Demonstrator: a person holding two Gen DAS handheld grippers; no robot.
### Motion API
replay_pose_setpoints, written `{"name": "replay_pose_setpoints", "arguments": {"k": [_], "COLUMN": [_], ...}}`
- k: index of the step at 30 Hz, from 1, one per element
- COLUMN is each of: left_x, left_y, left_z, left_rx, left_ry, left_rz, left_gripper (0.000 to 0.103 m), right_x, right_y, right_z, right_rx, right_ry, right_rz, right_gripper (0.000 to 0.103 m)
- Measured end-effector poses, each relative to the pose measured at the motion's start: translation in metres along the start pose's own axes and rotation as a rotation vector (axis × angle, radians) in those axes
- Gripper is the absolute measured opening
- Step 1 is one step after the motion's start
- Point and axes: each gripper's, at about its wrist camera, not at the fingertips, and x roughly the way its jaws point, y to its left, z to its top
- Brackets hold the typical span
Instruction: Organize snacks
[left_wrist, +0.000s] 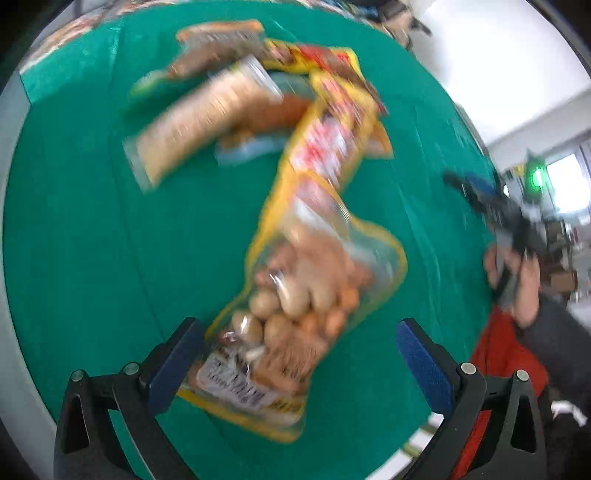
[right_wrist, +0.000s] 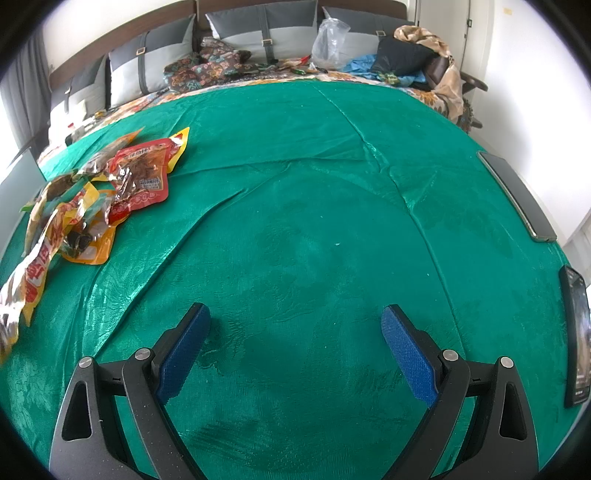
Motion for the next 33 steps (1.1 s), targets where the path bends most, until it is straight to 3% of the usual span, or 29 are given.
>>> {"name": "replay_pose_setpoints", "arguments": {"k": [5,9,11,13,16,19,22,24,27,29,31,33], "left_x": [0.005,0.023,0.022,0.015,-0.003,-0.018,-0.028,-0.030,-0.019,-0.012,-0.004,-0.003], "left_y": [-0.024,-0.044,-0.049,-0.045,-0.023,-0.011,-0.008,0.003,0.024,0.027,0.032,0.038], "left_z": [-0.012,-0.015,-0.019,-0.031,-0.062,-0.088,-0.078,-0.065,-0.059,-0.060,-0.064,-0.076], "left_rx": [0.071,0.111,0.105,0.017,-0.219,-0.346,-0.382,-0.393,-0.425,-0.411,-0.419,-0.436], "left_ry": [-0.005,-0.040,-0.111,-0.170,-0.245,-0.373,-0.440,-0.451,-0.421,-0.443,-0.442,-0.497], "left_rz": [0.070,0.216,0.316,0.332,0.327,0.315,0.381,0.435,0.445,0.492,0.566,0.567], "left_gripper": [0.102,0.101,0.080,0.062,0.060,0.061,0.063,0.069,0.073,0.082,0.103,0.103], "right_x": [0.000,0.000,0.000,0.000,0.000,0.000,0.000,0.000,0.000,0.000,0.000,0.000], "right_y": [0.000,0.001,0.000,0.000,0.000,0.000,0.000,0.000,0.000,0.001,0.001,0.000], "right_z": [0.000,0.000,0.000,0.000,0.000,0.000,0.000,0.000,0.000,0.000,0.000,0.000], "right_rx": [0.000,0.000,0.000,0.000,0.000,0.000,-0.001,0.000,0.000,-0.001,-0.001,-0.001], "right_ry": [0.000,0.000,0.000,0.000,0.000,0.000,0.000,0.000,0.001,0.000,0.001,0.001], "right_rz": [0.000,0.000,0.000,0.000,0.000,0.000,0.000,0.000,0.000,0.000,0.000,0.000], "right_gripper": [0.096,0.096,0.096,0.096,0.096,0.096,0.096,0.096,0.096,0.096,0.096,0.096]}}
